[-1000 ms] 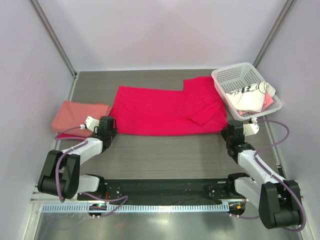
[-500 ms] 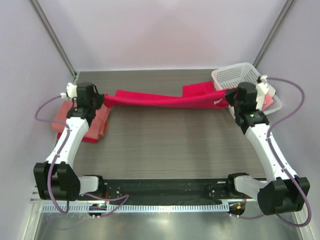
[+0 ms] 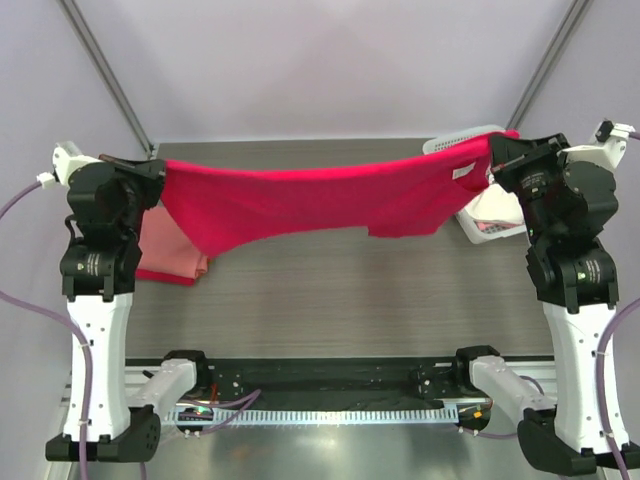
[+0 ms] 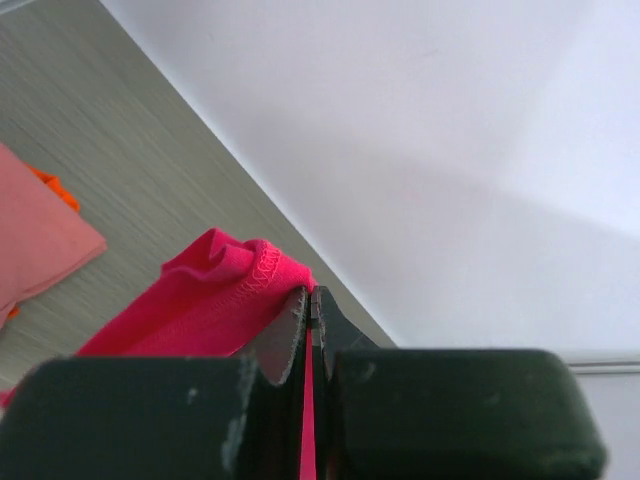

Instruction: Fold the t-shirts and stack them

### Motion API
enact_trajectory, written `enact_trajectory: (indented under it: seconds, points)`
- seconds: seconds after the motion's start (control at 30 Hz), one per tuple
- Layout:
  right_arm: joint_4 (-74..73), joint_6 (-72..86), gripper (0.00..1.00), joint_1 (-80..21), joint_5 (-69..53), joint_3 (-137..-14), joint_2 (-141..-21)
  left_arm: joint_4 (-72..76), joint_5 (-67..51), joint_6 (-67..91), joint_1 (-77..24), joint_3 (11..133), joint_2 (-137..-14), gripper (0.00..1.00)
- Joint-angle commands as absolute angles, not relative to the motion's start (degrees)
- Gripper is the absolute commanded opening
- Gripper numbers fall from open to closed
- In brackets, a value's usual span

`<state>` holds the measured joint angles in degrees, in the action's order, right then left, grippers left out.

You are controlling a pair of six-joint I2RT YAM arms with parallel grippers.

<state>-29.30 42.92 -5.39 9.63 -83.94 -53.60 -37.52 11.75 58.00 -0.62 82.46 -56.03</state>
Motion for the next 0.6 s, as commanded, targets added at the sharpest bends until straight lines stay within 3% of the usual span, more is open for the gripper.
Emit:
enact_trajectory:
  seconds: [0.0,0.33,0.47,0.57]
  points:
    - [-30.8,41.3,0.01,-5.1,10.0,-85.9,-56.4,-40.8,10.5,56.1,-0.3,84.1,-63.0,0.00]
    - [-30.3,42.0,0.01,-3.5,5.9,-98.1,-76.7,-42.6,5.9,54.7,1.8,102.5,-84.8,0.00]
    - [-29.8,46.7,0.01,1.5,-6.6,-107.6,-82.6,-44.5,3.9,54.8,3.3,113.7,-90.7,0.00]
    - [-29.3,48.0,0.01,3.6,-9.6,-112.1,-85.4,-44.6,1.8,54.9,4.5,117.2,-92.0,0.00]
